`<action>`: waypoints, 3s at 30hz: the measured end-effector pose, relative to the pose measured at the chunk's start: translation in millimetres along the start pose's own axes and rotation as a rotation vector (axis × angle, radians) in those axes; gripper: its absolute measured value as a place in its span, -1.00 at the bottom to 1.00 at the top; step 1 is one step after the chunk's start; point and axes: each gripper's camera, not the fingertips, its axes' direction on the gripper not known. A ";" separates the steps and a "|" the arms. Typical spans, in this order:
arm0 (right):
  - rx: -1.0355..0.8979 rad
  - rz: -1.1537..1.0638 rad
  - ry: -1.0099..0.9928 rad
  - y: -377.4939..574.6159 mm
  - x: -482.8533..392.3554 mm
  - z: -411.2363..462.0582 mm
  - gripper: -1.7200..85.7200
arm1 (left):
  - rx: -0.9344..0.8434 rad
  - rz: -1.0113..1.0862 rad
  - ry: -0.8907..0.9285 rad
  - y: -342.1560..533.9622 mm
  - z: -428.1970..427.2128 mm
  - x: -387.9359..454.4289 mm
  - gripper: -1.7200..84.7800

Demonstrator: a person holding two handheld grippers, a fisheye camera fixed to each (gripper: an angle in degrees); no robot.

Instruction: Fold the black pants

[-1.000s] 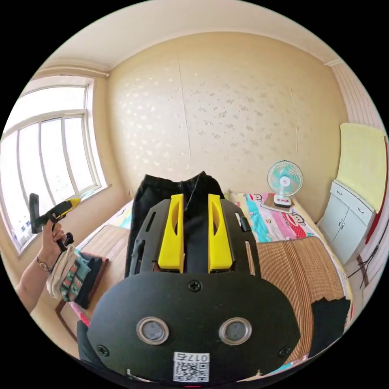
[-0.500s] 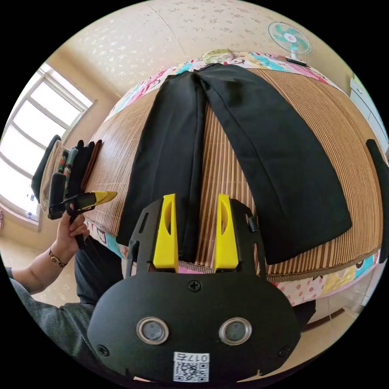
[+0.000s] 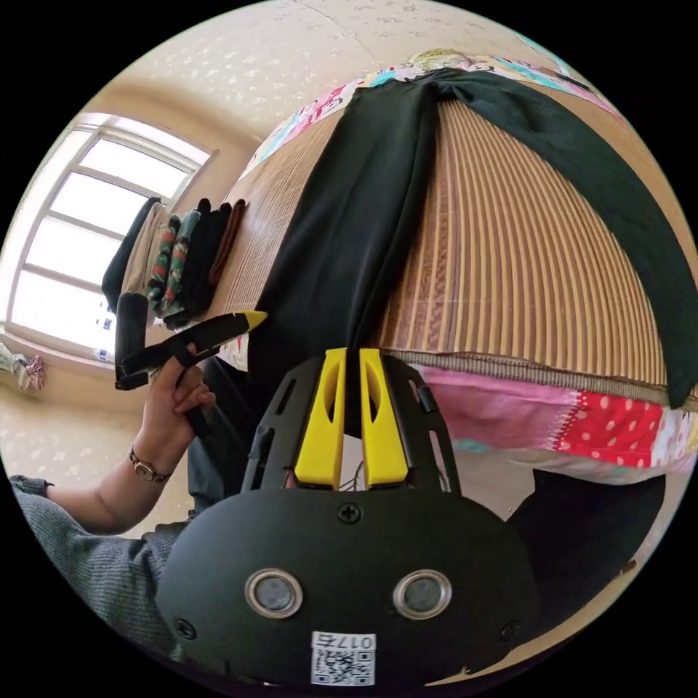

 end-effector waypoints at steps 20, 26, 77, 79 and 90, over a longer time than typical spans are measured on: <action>0.112 0.243 0.416 30.0 178.7 -159.9 -0.76 | 0.095 0.010 -0.026 157.5 -41.3 -1.7 -0.86; 0.070 0.196 0.134 73.3 160.0 -156.4 -0.88 | -0.001 0.117 -0.039 174.3 -28.3 32.7 -0.93; 0.037 -0.243 -0.352 192.1 45.4 -178.2 -0.94 | 0.051 0.365 0.543 101.7 -125.1 88.8 -0.96; 0.027 -0.169 -0.290 197.2 67.0 -183.8 -0.94 | 0.119 0.198 0.560 112.6 -141.7 37.7 -0.97; 0.000 0.074 -0.092 47.0 135.5 -144.8 -0.81 | 0.071 0.017 0.347 155.4 -121.7 -74.5 -0.98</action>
